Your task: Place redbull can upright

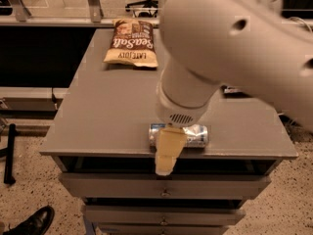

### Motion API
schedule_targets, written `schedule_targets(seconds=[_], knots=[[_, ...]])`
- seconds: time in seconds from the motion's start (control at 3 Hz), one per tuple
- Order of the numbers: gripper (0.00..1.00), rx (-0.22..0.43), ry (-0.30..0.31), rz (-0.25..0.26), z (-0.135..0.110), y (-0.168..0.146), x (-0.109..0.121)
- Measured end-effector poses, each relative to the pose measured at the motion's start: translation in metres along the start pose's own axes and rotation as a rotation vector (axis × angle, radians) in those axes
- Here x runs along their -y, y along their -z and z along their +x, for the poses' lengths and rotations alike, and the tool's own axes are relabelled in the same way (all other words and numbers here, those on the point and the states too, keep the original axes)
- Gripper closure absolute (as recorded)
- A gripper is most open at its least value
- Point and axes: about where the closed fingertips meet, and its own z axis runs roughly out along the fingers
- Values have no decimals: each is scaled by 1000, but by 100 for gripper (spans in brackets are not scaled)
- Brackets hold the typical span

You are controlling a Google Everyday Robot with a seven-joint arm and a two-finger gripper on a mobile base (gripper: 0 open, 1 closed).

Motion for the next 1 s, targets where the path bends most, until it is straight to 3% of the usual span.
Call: schedule_targets(seconds=[0.67, 1.0], knots=[[0, -48, -21, -24, -14, -50, 5], [19, -54, -31, -24, -13, -57, 16]])
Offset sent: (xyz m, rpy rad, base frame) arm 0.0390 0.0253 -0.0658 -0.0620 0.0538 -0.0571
